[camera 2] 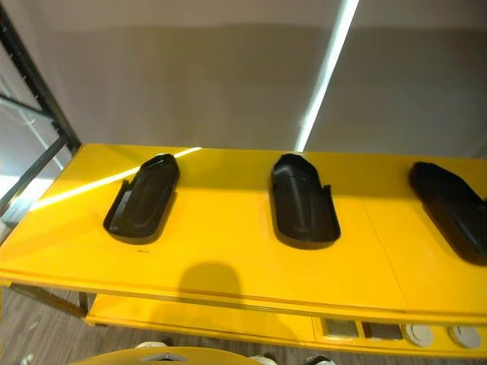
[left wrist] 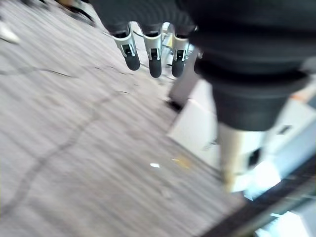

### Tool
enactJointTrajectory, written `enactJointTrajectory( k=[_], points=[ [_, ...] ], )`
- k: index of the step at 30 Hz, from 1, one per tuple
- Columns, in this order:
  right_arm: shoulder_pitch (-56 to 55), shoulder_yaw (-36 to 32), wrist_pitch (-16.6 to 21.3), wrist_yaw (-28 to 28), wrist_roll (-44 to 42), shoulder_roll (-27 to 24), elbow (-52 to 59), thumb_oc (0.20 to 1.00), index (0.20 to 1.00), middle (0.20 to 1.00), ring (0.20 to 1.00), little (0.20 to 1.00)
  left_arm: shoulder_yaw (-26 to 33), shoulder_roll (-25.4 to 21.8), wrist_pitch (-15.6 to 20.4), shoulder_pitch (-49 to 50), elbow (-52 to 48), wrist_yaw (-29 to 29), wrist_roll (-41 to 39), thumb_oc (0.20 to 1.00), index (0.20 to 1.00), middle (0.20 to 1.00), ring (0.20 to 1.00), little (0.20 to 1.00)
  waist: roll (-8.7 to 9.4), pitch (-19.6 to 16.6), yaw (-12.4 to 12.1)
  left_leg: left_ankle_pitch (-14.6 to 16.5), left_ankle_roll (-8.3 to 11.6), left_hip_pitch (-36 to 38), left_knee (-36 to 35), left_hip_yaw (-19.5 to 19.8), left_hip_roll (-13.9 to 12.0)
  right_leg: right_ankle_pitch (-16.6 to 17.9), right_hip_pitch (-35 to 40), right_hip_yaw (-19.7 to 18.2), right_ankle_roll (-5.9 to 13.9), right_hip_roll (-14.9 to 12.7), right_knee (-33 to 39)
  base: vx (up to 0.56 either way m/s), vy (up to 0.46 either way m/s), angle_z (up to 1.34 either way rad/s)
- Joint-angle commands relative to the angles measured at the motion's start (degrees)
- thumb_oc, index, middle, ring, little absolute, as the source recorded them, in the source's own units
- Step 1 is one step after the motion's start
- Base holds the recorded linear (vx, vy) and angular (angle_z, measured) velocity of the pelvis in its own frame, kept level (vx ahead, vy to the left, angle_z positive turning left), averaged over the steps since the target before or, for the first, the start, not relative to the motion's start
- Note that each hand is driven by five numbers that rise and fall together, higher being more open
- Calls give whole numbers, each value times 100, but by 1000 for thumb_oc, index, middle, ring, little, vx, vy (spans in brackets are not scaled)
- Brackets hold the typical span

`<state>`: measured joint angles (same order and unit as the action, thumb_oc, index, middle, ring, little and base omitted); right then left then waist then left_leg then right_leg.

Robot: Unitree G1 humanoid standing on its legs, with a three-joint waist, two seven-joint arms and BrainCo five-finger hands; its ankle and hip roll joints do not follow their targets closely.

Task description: Move parts from the plastic box to the shelf.

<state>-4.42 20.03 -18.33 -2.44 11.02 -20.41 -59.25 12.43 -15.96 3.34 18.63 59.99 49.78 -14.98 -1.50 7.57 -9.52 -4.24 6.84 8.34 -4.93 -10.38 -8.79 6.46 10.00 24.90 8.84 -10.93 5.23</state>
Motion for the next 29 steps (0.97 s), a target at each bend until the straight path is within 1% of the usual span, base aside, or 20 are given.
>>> enactJointTrajectory(
  k=[1, 2, 4, 6, 7, 9, 10, 11, 13, 14, 15, 16, 18, 19, 21, 23, 24, 25, 27, 29],
  points=[
    [600, -32, 53, 13, -90, 60, -136, 1000, 1000, 1000, 1000, 1000, 63, -342, -36, -135, -213, 463, 91, 1000, 1000, 1000, 1000, 1000, 88, 563, -197, 293, -218, 244, 6, 39, 288, -405, 466, 203, 12, 52, -53, -4, -7, 25],
    [599, -35, 49, 10, -91, 56, -130, 1000, 1000, 1000, 1000, 1000, 67, -350, -66, -128, -228, 473, 100, 1000, 1000, 1000, 1000, 1000, 87, 561, -198, 293, -218, 241, 6, 41, 288, -406, 464, 205, 11, 51, -53, -7, -9, 20],
    [603, -55, 30, -13, -133, 11, -125, 1000, 1000, 1000, 1000, 1000, 130, -452, -394, -60, -279, 385, 272, 1000, 1000, 1000, 1000, 1000, 56, 554, -212, 288, -225, 220, 11, 62, 292, -415, 447, 198, 5, 49, -56, -3, -7, 16],
    [609, -81, 25, -39, -160, -20, -130, 1000, 1000, 1000, 1000, 1000, 146, -499, -614, -12, -270, 78, 382, 1000, 1000, 1000, 1000, 1000, 35, 549, -219, 282, -228, 209, 14, 78, 295, -415, 435, 188, 6, 49, -58, 3, -2, 11],
    [623, -119, 39, -64, -179, -50, -142, 1000, 1000, 1000, 1000, 1000, 162, -507, -754, 14, -244, -276, 532, 1000, 1000, 1000, 1000, 1000, 19, 554, -215, 279, -230, 205, 15, 79, 296, -417, 427, 177, 6, 51, -61, 0, 0, 0],
    [607, -191, 4, -79, -202, -82, -96, 1000, 1000, 1000, 1000, 1000, 92, -415, -538, 55, -45, -912, 236, 1000, 1000, 1000, 1000, 1000, -4, 558, -177, 268, -219, 204, 15, 62, 290, -420, 410, 158, 6, 52, -77, 0, 0, 0],
    [604, -196, 2, -74, -211, -82, -94, 1000, 1000, 1000, 1000, 1000, 89, -398, -494, 53, -17, -987, 239, 1000, 1000, 1000, 1000, 1000, -6, 558, -172, 267, -218, 205, 14, 57, 289, -421, 408, 155, 6, 53, -80, 0, 0, 0],
    [595, -233, 20, -14, -257, -52, -106, 1000, 1000, 1000, 1000, 1000, -30, -297, -203, 1, 142, -1662, 125, 1000, 1000, 1000, 1000, 1000, -1, 563, -124, 263, -207, 209, 9, 23, 273, -425, 397, 141, 8, 58, -91, 0, 0, 0],
    [590, -261, 24, 37, -314, -21, -117, 1000, 1000, 1000, 1000, 1000, -146, -213, 26, -52, 155, -1902, 117, 1000, 1000, 1000, 1000, 1000, 8, 566, -101, 266, -201, 212, 4, 5, 266, -428, 400, 140, 5, 66, -93, -2, -3, -2],
    [592, -248, 6, 122, -409, 39, -138, 1000, 1000, 1000, 1000, 1000, -381, -114, 228, -160, 144, -2204, -119, 1000, 1000, 1000, 1000, 1000, 31, 560, -53, 283, -200, 223, -1, -31, 257, -428, 396, 123, 3, 73, -93, 0, 0, 0],
    [589, -249, 4, 179, -458, 85, -153, 1000, 1000, 1000, 1000, 1000, -498, -33, 336, -230, 123, -2352, -192, 1000, 1000, 1000, 1000, 1000, 51, 554, -25, 289, -204, 227, 1, -53, 254, -422, 386, 103, 5, 78, -100, 0, 0, 0],
    [589, -250, 3, 185, -465, 91, -156, 1000, 1000, 1000, 1000, 1000, -512, -23, 370, -241, 125, -2375, -204, 1000, 1000, 1000, 1000, 1000, 52, 554, -24, 289, -205, 228, 2, -57, 254, -421, 384, 98, 5, 78, -102, 0, 0, 0],
    [580, -250, -25, 328, -680, 191, -173, 1000, 1000, 1000, 1000, 1000, -758, 73, 495, -365, -28, -2591, -280, 1000, 1000, 1000, 1000, 1000, 92, 554, 24, 310, -217, 245, 7, -103, 246, -402, 378, 57, 11, 90, -100, -5, -23, -2],
    [576, -256, -51, 426, -987, 283, -243, 1000, 1000, 1000, 1000, 1000, -943, 129, 531, -470, -202, -2665, -155, 1000, 1000, 1000, 1000, 1000, 125, 565, 51, 327, -229, 266, 8, -146, 218, -402, 379, 48, -1, 104, -109, -7, -48, -6],
    [573, -275, -77, 519, -1347, 337, -319, 1000, 1000, 1000, 1000, 1000, -1097, 170, 571, -547, -313, -2720, -142, 1000, 1000, 1000, 1000, 1000, 153, 573, 61, 330, -240, 281, 10, -172, 207, -393, 394, 35, -14, 125, -101, 4, -40, -6],
    [535, -408, -129, 588, -1635, 410, -427, 1000, 1000, 1000, 1000, 1000, -1335, 159, 527, -607, -487, -2633, -33, 1000, 1000, 1000, 1000, 1000, 187, 577, 107, 358, -257, 328, 14, -234, 189, -381, 414, -10, -19, 151, -83, 17, -23, -12],
    [528, -423, -131, 610, -1672, 423, -447, 1000, 1000, 1000, 1000, 1000, -1358, 155, 489, -619, -503, -2636, 18, 1000, 1000, 1000, 1000, 1000, 190, 578, 113, 361, -259, 334, 15, -245, 184, -381, 416, -17, -21, 154, -81, 11, -5, -14],
    [489, -450, -111, 623, -1695, 437, -492, 1000, 1000, 1000, 1000, 1000, -1397, 148, 482, -642, -521, -2612, 40, 1000, 1000, 1000, 1000, 1000, 203, 580, 150, 366, -270, 352, 16, -274, 180, -375, 405, -61, -22, 163, -85, 10, 12, -16],
    [406, -489, -89, 620, -1609, 443, -533, 1000, 1000, 1000, 1000, 1000, -1463, 116, 321, -683, -514, -2608, 79, 1000, 1000, 1000, 1000, 1000, 217, 587, 230, 379, -282, 389, 17, -334, 168, -374, 393, -134, -19, 175, -91, 7, 18, -13],
    [356, -509, -82, 607, -1582, 445, -550, 1000, 1000, 1000, 1000, 1000, -1479, 114, 318, -715, -442, -2599, 51, 1000, 1000, 1000, 1000, 1000, 227, 589, 281, 380, -286, 403, 20, -366, 164, -369, 385, -184, -18, 183, -86, 0, 18, -18]
  ],
)
